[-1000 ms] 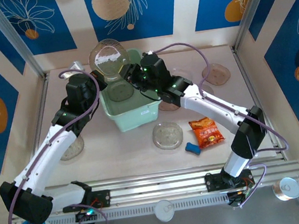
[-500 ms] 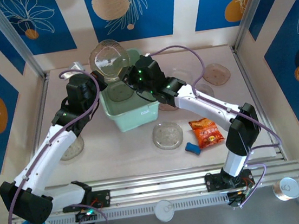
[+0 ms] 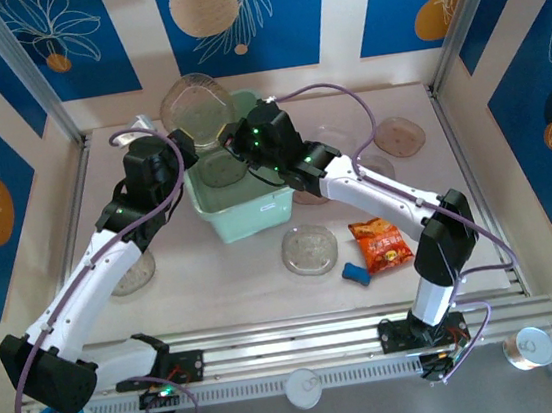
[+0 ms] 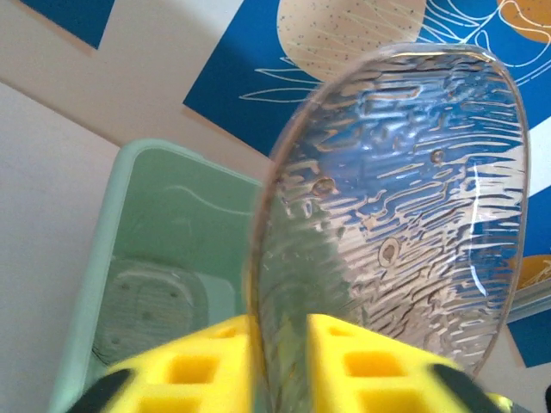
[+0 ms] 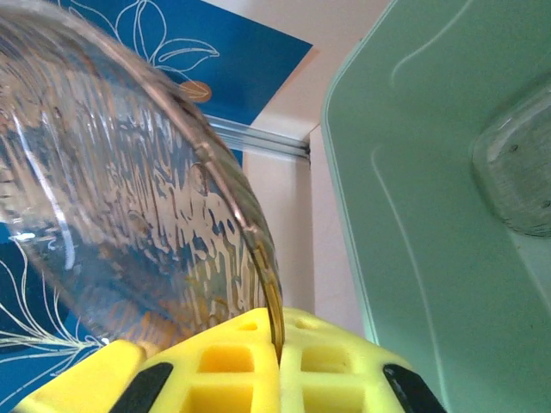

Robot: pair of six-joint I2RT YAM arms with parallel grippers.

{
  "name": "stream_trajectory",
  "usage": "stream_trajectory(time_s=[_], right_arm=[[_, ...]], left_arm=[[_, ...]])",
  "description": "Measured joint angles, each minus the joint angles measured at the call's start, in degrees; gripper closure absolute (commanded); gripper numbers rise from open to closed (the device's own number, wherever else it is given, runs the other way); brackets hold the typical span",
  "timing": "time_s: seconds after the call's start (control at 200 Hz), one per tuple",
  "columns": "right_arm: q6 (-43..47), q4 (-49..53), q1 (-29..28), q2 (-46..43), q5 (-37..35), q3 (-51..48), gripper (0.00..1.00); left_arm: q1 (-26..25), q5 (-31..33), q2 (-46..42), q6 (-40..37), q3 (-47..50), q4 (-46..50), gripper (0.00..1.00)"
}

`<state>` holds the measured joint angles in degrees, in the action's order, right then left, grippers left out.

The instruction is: Place the plates into the plastic bin on the countertop

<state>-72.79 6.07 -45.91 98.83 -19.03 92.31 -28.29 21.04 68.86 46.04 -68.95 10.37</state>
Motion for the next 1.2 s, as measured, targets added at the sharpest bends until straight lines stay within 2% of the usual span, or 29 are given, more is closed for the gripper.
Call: stream_trajectory(time_s=[0.04,0.09,0.185,0.36,0.58,0.71,0.905,1.045,1.2], right_arm=[[-0.02,0.09,0.00,0.22,-0.28,0.13,0.97],[-0.02,0.15,0.00,0.63,-0.55,0.33,0.98],[-0.52,0.94,0.00,1.36,-1.62,0.44,1.00],[-2.69,4.33,0.00,3.87,-6.56,2.99,1.00],[-8.52,11.45,0.04,11.80,-13.29,12.52,1.00],[-13.81,18.93,-0.09,17.42,-16.63,18.86,1.00],[-20.26,27.65,-0.59,22.27,-20.11,23.63,1.00],[-23.89,31.63,-0.63,24.90,-20.24,26.27,1.00],[-27.76,35.65,-0.59,29.81,-18.95,32.61,1.00]], left_arm=[[-0.02,0.04,0.00,0.00,-0.11,0.39,0.49],[-0.02,0.15,0.00,-0.48,-0.28,0.96,0.40],[0.04,0.55,-0.17,-1.86,-0.87,2.32,0.33],[3.08,-1.57,-0.94,-5.84,-3.02,5.01,0.31],[14.27,-11.63,-0.85,-8.22,-3.85,9.44,0.31],[18.73,-17.64,0.04,-9.94,-3.85,11.63,0.31],[22.58,-27.58,4.68,-12.15,-3.80,13.05,0.31],[25.44,-35.50,9.27,-12.22,-2.56,12.92,0.31],[26.40,-41.24,12.07,-13.88,-1.16,12.39,0.30]])
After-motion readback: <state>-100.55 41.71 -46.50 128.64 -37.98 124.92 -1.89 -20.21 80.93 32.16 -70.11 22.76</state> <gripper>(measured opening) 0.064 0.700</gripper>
